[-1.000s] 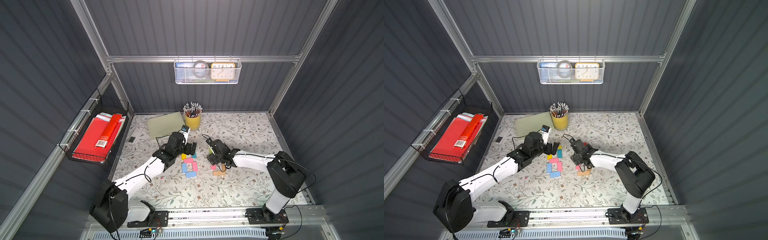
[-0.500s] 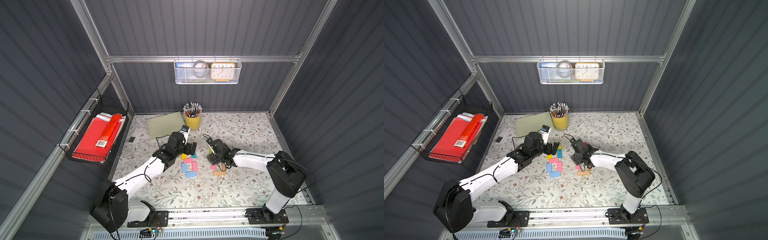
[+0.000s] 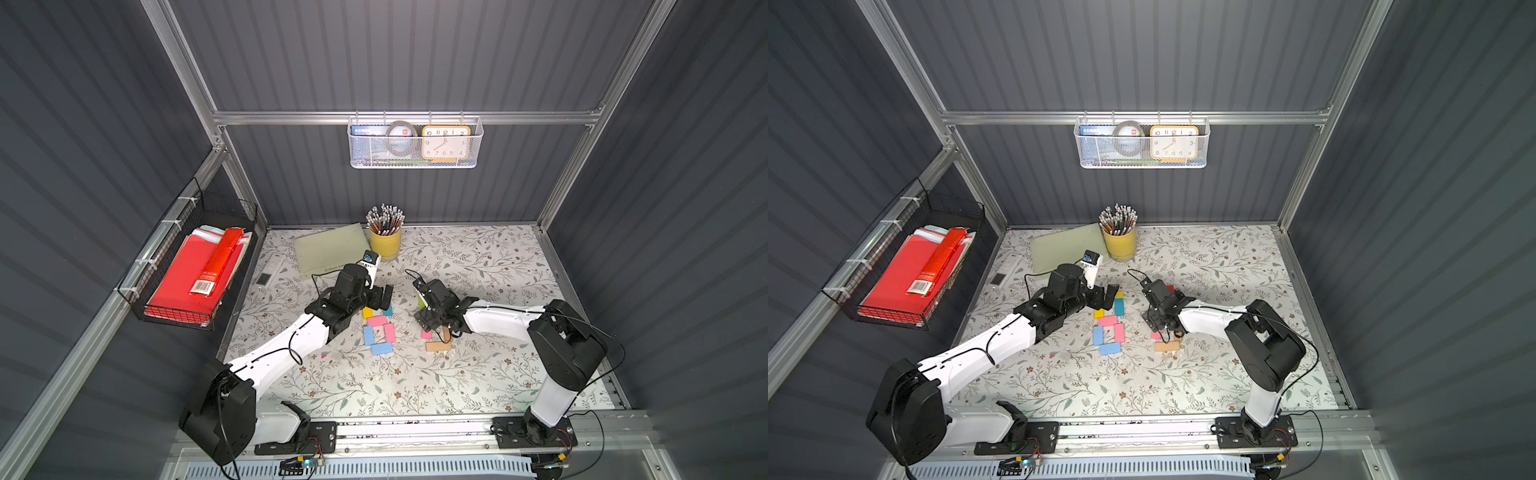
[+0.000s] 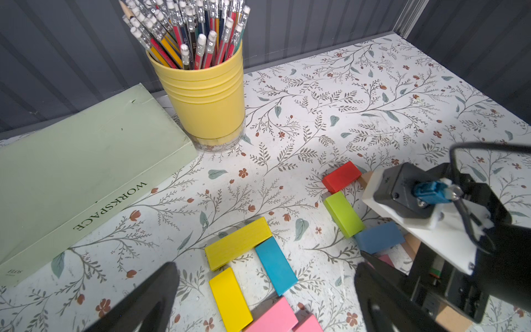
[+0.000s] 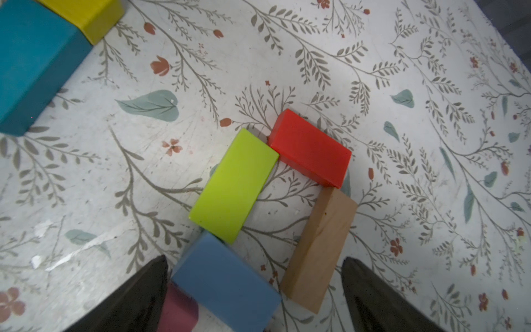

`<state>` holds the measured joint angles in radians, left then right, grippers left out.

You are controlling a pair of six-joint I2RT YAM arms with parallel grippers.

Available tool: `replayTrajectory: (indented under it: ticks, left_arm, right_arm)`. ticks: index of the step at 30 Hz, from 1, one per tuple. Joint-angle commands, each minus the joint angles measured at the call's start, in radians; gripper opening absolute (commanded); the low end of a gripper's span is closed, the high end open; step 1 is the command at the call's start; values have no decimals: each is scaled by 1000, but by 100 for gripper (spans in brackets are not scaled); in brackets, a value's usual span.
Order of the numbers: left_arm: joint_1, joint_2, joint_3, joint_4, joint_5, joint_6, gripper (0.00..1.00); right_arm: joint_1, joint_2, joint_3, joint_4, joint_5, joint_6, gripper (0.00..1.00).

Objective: Assemble the number 8 with building blocks
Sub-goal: Adjust the building block at the center of the board.

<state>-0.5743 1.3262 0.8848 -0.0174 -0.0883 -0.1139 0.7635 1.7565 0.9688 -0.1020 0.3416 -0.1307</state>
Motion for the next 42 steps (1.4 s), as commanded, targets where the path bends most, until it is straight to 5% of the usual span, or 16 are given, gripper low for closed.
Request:
replayTrajectory:
  ticks: [1,29,42]
  left_arm:
    - [-1,-9,-3,-3,15,-3,99]
    - [-1,-5,-3,0,13,-4,99]
    - [64,-63,-58,103,-95,-35,99]
  right_arm:
    - [-6,17,27,-18,7,13,99]
    - [-21,-45,2,-31,12,-1,99]
    - [-28,-397,-85,139,-48,16,99]
